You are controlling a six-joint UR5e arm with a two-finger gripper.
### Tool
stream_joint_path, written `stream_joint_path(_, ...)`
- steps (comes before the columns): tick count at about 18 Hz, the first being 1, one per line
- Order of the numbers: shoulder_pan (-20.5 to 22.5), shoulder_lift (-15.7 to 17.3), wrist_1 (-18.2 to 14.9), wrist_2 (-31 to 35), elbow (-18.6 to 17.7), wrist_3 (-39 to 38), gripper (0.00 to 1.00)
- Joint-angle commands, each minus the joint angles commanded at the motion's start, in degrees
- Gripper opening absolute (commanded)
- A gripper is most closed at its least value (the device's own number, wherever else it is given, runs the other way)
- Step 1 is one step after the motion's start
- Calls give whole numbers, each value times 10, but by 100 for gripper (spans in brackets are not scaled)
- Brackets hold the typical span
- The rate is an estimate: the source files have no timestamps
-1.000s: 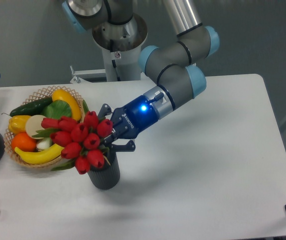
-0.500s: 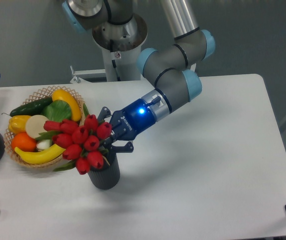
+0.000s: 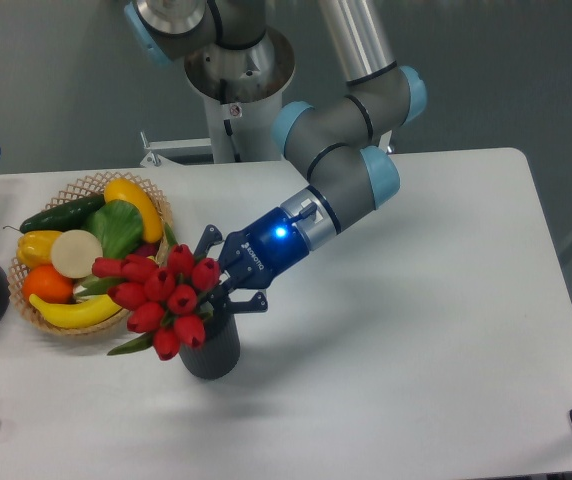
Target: Insert the flowers into the vase
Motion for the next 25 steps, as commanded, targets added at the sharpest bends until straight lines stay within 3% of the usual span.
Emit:
stream_joint_path(3, 0, -1, 1, 0, 2, 1, 38)
stream_joint_path(7, 1, -1, 1, 0, 4, 22, 73)
stream_joint_path(9, 2, 1, 1, 1, 4, 25, 86)
stream_joint_path(11, 3, 4, 1, 2, 4, 25, 92)
stream_joint_path(14, 4, 13, 2, 48, 5, 32, 100)
stream_joint_path(21, 13, 67, 0, 147, 1, 50, 100)
stream_joint_path(25, 22, 68, 0, 211, 38, 49, 100)
